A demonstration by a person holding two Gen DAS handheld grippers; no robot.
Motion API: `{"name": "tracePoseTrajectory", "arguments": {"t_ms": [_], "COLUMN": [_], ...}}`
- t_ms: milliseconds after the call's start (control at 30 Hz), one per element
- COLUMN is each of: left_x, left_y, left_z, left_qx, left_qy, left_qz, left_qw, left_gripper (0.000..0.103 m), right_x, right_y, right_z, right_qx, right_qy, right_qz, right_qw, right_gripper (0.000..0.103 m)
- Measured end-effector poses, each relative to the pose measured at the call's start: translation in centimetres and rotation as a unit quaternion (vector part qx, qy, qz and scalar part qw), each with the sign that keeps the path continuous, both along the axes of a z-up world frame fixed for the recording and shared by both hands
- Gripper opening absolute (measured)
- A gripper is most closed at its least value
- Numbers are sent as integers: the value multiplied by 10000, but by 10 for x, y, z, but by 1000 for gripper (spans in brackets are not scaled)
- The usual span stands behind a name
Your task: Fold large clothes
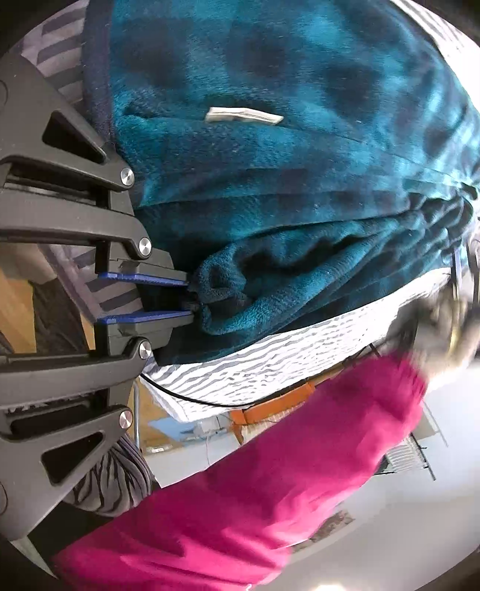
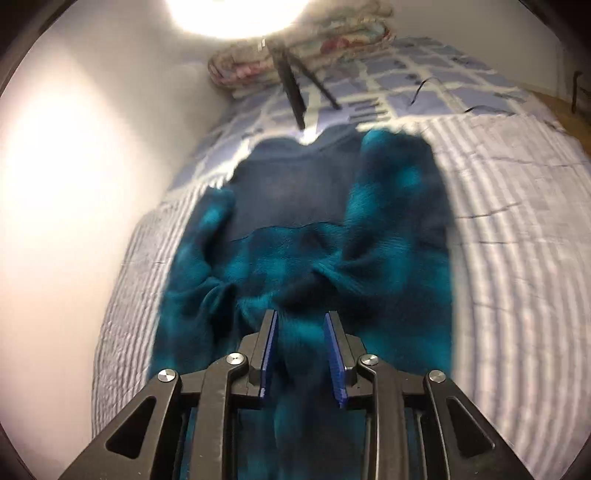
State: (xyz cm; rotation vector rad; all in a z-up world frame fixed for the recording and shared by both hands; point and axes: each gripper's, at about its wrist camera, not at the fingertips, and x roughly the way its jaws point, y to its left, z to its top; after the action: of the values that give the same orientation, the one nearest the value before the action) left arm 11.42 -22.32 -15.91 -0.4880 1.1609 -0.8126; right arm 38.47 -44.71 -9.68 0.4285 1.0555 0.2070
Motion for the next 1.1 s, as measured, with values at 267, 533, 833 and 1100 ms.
{"name": "tracePoseTrajectory", "arguments": {"t_ms": [267,533,833,1100], "left_x": [-14,-28,-15,19], "left_y": [5,39,0,-36], "left_z": [12,40,60,24], "left_qx": [-26,57,638,586], "left_qy": [14,-177,-941,-462], "left_qz": [113,537,265,-938], "left_qw": [9999,9984,9932,9928], "left_gripper": [11,11,57,57], "right_x": [-146,-236,-252,-257], "right_y": [-20,5,-2,-17], "right_z": [51,39,37,19], "right_qx": [185,148,282,546], "right_qy": [35,362,344,441], "right_qz": [512,884,779,459], "right_qw": [9985,9953,9960,9965], "right_gripper": [32,36,37,39]}}
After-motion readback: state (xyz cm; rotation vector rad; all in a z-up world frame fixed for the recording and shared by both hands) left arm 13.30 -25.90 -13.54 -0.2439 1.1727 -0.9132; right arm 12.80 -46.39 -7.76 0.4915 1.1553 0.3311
